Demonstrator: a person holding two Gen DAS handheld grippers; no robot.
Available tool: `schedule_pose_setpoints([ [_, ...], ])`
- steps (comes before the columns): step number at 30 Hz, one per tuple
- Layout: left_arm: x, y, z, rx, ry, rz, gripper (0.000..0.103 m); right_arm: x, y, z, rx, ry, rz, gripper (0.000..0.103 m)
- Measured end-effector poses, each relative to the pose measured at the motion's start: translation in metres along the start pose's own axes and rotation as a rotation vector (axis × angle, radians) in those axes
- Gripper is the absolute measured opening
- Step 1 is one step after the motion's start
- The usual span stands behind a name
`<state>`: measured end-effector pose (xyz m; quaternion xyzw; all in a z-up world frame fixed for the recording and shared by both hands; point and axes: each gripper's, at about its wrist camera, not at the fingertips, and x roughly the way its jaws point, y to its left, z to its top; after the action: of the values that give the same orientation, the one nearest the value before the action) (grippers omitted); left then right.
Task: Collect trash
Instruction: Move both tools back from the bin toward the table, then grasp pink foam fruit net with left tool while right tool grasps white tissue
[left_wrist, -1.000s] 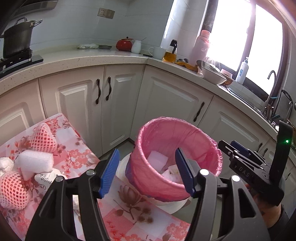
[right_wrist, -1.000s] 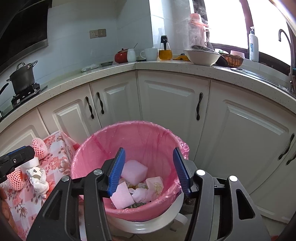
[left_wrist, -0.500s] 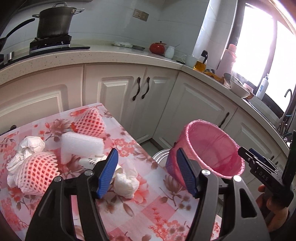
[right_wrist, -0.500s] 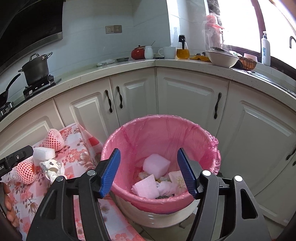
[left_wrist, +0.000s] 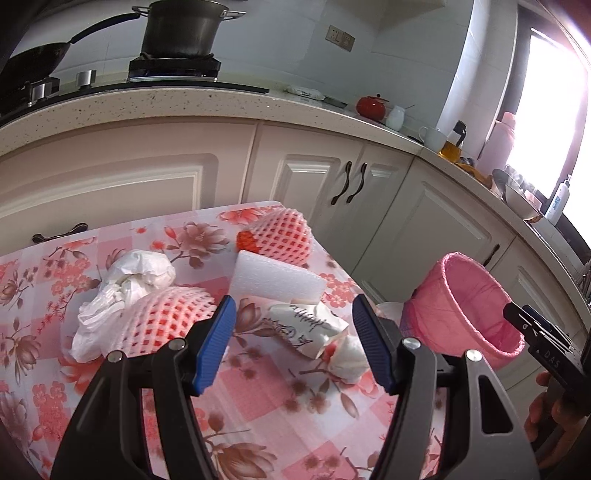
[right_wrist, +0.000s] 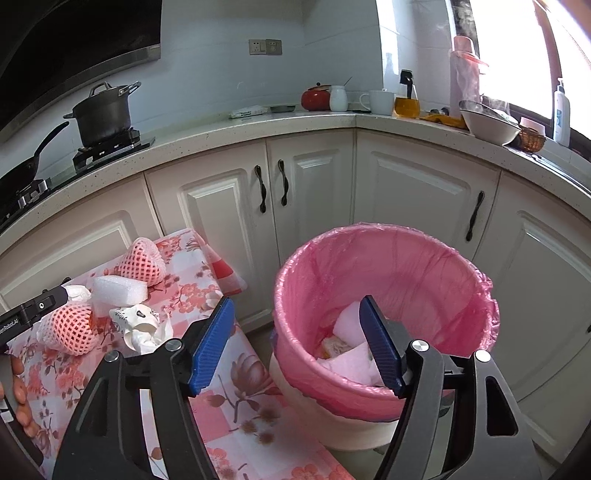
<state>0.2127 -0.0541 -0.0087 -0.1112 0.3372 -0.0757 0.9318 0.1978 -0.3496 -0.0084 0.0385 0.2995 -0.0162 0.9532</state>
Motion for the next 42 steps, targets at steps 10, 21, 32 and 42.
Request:
schedule_pose_setpoints([
  [10, -0.001, 0.041, -0.004, -0.042, 0.01, 0.048, 0.063, 0.016, 0.045, -0.006, -0.057, 0.044, 0.066, 0.071],
  [21, 0.005, 0.07, -0.008, -0.067, 0.037, 0.079, 0.065, 0.039, 0.089, -0.019, -0.104, 0.103, 0.123, 0.072],
  [32, 0.02, 0.087, -0.019, -0.053, 0.107, 0.13, 0.064, 0.071, 0.12, -0.039, -0.145, 0.182, 0.151, 0.072],
  [42, 0.029, 0.093, -0.032, -0.02, 0.163, 0.15, 0.052, 0.093, 0.136, -0.057, -0.175, 0.244, 0.165, 0.066],
])
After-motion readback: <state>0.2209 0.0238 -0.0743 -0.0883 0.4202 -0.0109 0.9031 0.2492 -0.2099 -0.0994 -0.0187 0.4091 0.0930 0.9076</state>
